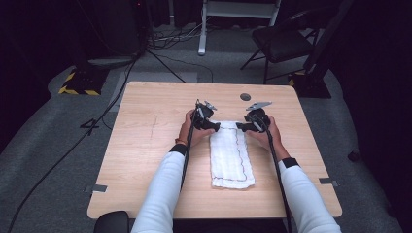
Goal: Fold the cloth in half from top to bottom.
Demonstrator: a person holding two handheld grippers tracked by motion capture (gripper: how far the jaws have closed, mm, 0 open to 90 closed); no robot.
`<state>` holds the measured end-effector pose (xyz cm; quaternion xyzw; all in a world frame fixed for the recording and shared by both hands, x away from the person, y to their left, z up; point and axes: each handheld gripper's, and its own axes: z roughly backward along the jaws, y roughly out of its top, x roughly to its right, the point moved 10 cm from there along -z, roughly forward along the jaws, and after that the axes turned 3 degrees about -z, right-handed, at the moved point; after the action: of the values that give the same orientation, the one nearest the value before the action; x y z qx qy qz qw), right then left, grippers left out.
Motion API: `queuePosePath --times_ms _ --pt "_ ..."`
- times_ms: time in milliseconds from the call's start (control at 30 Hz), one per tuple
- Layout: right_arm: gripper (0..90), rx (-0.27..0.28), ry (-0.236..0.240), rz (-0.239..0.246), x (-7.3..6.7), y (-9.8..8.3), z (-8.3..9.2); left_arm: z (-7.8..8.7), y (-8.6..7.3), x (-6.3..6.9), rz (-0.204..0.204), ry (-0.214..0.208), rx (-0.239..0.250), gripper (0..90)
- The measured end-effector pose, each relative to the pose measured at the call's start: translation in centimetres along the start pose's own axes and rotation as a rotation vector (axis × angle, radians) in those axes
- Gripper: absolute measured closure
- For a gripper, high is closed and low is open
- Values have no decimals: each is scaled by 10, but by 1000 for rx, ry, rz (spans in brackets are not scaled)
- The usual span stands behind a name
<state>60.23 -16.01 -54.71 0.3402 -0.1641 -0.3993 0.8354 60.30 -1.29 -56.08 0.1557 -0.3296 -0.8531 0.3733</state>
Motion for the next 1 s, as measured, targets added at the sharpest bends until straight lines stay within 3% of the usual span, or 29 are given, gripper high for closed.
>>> queuePosePath --times_ms 167,267,433,600,667,833,1000 --pt "434 -15 -10 -3 3 -2 -7 -6 -6 -1 14 -20 -24 234" --pt "430 -48 -8 -8 2 -6 -14 -7 -6 -1 38 -30 -11 216" --pt "525 -43 42 -47 0 -7 -15 -6 -7 2 24 -46 -10 262" --pt "635 -43 75 -71 -4 -8 -14 -2 -6 10 2 -93 -4 502" --pt "716 -43 88 -58 -7 -7 -14 -1 -7 13 9 -111 5 543" --pt "787 -51 91 -39 -11 -7 -14 -1 -6 19 -3 -164 16 759" --pt "825 -59 65 0 -12 -4 -13 -2 -2 17 -51 -125 19 824"
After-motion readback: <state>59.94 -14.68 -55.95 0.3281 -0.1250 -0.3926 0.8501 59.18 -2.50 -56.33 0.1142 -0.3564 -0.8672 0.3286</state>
